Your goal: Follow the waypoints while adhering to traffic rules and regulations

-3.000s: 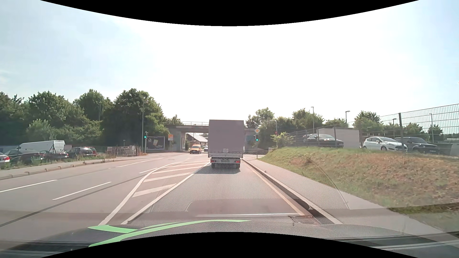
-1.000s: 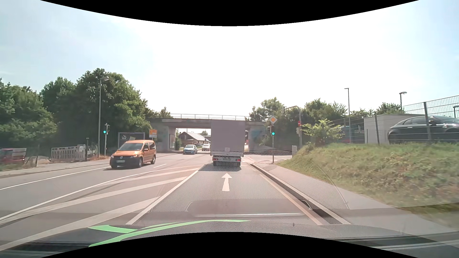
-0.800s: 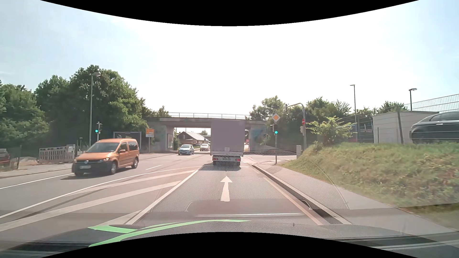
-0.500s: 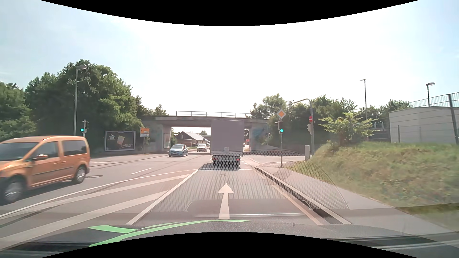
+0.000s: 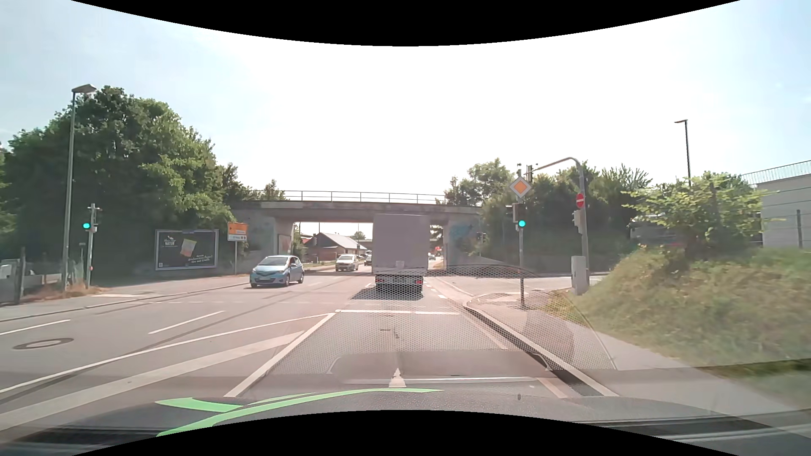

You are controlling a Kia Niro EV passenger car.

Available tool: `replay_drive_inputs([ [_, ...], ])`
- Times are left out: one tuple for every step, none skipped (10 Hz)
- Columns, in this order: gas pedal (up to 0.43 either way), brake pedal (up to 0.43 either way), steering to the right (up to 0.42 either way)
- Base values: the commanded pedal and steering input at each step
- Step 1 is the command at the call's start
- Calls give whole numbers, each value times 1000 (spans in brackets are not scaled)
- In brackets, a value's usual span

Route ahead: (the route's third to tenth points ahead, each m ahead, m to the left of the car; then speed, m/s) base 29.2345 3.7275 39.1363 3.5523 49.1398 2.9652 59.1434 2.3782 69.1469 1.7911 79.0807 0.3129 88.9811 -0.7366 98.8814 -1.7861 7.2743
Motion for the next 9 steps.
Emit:
replay_drive_inputs([
  [177, 0, -1],
  [177, 0, -2],
  [177, 0, -2],
  [177, 0, -3],
  [177, 0, -3],
  [177, 0, -3],
  [189, 0, -3],
  [197, 0, -3],
  [197, 0, -2],
])
